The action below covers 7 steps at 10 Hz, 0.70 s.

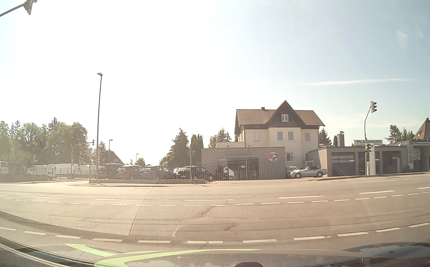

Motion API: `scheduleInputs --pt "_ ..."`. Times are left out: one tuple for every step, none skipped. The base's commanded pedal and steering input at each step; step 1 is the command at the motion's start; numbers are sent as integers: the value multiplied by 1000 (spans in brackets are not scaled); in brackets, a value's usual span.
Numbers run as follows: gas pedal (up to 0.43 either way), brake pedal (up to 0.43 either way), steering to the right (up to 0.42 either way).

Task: Follow the waypoints while adhering to traffic rules and regulations

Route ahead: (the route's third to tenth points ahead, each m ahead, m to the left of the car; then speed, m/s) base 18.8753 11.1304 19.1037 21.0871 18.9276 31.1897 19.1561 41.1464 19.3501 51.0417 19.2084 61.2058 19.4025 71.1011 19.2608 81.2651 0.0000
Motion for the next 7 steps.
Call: scheduleInputs --pt "0 354 -2" --pt "0 354 -2" --pt "0 354 -2" --pt "0 354 -2" --pt "0 354 -2" --pt "0 354 -2" --pt "0 354 -2"
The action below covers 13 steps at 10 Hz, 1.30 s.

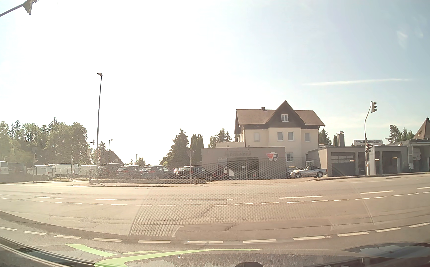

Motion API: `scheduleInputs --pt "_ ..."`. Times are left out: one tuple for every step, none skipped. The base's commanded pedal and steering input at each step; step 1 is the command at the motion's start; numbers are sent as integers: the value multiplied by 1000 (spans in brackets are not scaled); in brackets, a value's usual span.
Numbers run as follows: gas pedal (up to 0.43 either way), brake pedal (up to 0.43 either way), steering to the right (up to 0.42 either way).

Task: Follow the waypoints while adhering to traffic rules and regulations

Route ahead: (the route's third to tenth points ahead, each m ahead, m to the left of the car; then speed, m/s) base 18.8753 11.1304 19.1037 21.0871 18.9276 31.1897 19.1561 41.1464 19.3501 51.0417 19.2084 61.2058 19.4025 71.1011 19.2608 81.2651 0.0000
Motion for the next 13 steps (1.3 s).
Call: scheduleInputs --pt "0 354 -2" --pt "0 354 -2" --pt "0 354 -2" --pt "0 354 -2" --pt "0 354 -2" --pt "0 354 -2" --pt "0 354 -2" --pt "0 354 -2" --pt "0 354 -2" --pt "0 354 -2" --pt "0 354 -2" --pt "0 354 -2" --pt "0 354 -2"
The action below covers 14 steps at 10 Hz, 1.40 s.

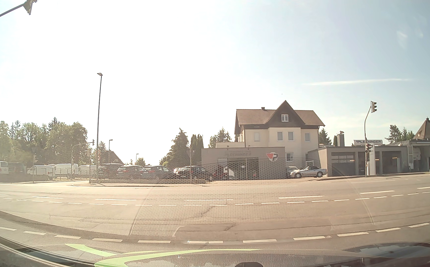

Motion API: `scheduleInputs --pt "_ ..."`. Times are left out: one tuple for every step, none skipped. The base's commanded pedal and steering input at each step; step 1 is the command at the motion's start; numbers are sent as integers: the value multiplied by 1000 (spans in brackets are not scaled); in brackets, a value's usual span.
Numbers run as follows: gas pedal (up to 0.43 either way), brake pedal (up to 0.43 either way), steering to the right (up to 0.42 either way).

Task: Follow the waypoints while adhering to traffic rules and regulations

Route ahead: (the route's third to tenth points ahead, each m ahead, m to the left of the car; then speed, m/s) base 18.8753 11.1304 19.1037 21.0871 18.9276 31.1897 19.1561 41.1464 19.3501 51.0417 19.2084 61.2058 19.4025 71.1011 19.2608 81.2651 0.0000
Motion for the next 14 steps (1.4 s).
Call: scheduleInputs --pt "0 354 -2" --pt "0 354 -2" --pt "0 354 -2" --pt "0 354 -2" --pt "0 354 -2" --pt "0 354 -2" --pt "0 354 -2" --pt "0 354 -2" --pt "0 354 -2" --pt "0 354 -2" --pt "0 354 -2" --pt "0 354 -2" --pt "0 354 -2" --pt "0 354 -2"
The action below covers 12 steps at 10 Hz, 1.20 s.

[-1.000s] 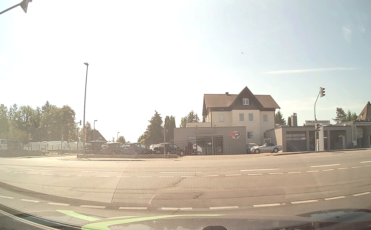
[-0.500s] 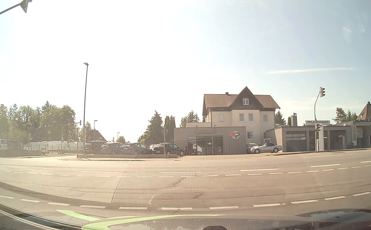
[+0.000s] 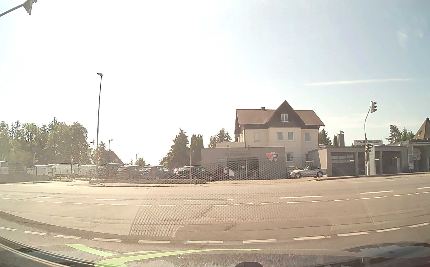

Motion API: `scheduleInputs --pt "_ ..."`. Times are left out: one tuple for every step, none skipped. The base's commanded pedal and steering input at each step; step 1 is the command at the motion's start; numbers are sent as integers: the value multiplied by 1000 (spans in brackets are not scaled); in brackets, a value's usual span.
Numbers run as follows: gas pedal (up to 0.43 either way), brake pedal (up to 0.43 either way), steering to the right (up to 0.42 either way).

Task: Follow the waypoints while adhering to traffic rules and regulations

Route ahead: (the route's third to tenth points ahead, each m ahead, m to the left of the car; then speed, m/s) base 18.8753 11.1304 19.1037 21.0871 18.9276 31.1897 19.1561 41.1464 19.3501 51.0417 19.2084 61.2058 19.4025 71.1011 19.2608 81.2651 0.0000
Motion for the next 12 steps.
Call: scheduleInputs --pt "0 354 -2" --pt "0 354 -2" --pt "0 354 -2" --pt "0 354 -2" --pt "0 354 -2" --pt "0 354 -2" --pt "0 354 -2" --pt "0 354 -2" --pt "0 354 -2" --pt "0 354 -2" --pt "0 354 -2" --pt "0 354 -2"
